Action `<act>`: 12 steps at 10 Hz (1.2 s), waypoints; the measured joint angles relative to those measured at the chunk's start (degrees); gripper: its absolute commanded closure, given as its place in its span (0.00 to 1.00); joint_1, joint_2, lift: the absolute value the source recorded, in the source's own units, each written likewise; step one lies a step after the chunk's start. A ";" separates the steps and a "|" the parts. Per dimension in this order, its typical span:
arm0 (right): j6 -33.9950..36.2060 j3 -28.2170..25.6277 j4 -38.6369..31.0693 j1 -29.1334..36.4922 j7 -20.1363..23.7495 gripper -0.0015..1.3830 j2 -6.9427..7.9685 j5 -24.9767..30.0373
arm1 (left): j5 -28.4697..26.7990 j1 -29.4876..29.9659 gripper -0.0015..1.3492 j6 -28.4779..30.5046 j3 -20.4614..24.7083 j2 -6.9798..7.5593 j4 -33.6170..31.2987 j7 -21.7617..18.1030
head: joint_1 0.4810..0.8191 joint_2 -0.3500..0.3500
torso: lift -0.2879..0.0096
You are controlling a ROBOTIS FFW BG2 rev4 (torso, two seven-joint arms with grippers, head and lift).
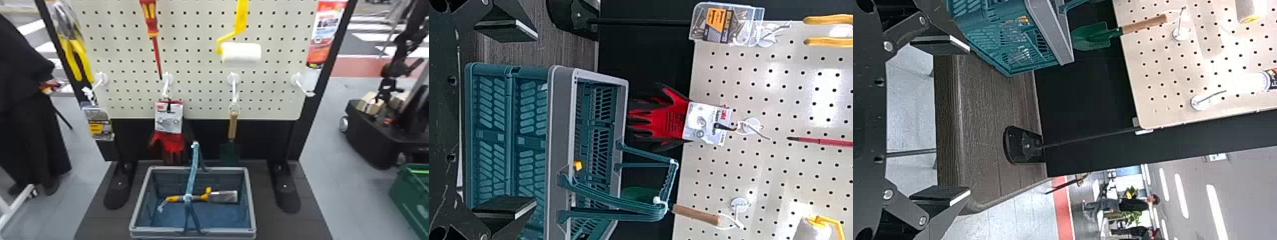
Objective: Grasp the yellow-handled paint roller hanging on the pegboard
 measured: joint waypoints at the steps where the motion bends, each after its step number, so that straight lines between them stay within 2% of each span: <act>1: 0.00 0.10 -0.03 -0.05 0.00 0.21 0.00 0.08 | 0.10 0.00 0.11 0.00 -0.09 0.00 0.00 0.00 | 0.20 0.50 | 0.63; 6: 0.00 0.22 -0.69 0.00 -0.08 0.21 0.00 0.17 | 0.34 0.12 0.11 0.00 -0.16 0.00 0.00 -0.16 | 0.20 0.50 | 0.63; 7: 0.77 0.32 -2.91 0.17 -0.14 0.20 0.00 0.41 | 0.41 0.14 0.11 0.11 -0.12 0.03 0.00 -0.24 | 0.20 0.50 | 0.63; 9: 8.01 0.47 -16.55 0.77 -1.23 0.21 0.00 3.40 | 0.48 0.13 0.11 0.18 -0.07 0.21 0.00 -0.35 | 0.20 0.50 | 0.63; 12: 22.90 1.40 -38.77 -0.33 -1.19 0.21 0.00 4.34 | 0.50 -0.12 0.11 0.49 -0.16 0.48 0.00 -0.35 | 0.20 0.50 | 0.63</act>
